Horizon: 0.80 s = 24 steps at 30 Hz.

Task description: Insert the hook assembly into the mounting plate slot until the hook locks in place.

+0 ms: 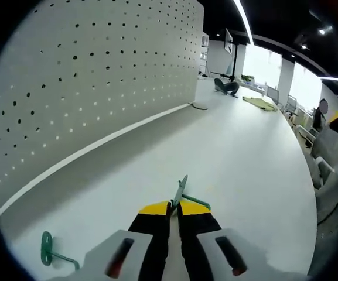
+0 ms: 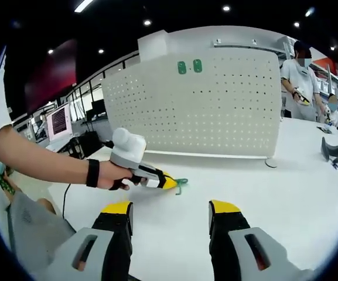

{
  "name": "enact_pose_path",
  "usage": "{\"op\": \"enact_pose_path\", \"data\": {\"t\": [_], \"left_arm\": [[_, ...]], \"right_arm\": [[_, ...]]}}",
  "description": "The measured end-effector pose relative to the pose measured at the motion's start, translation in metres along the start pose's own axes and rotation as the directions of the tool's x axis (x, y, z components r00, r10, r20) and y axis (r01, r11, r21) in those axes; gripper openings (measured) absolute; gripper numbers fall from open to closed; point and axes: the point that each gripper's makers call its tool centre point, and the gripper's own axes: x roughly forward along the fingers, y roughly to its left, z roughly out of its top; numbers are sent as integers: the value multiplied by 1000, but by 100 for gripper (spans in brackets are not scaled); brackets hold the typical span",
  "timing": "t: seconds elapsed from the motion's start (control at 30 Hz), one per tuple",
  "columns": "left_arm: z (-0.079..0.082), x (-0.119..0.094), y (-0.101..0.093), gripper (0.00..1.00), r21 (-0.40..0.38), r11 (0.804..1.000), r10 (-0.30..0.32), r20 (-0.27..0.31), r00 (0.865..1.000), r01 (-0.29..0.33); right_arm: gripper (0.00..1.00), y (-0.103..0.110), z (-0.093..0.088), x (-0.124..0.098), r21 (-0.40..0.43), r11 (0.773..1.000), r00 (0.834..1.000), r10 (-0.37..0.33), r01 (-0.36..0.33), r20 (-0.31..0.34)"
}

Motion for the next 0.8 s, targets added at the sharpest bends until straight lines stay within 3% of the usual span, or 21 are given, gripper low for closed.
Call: {"op": "enact_pose_path", "data": {"t": [0.5,0.8], "left_arm": [[-4,-18,-7,3,-24,999,-24,-31,999,24],[4,-30,-13,2,-50,997,-57,-8,998,56]], "right_arm": [[52,9,4,6,-17,999,999,33,-33,8],[52,16,11,6,-31,999,999,43,-43,23]]}}
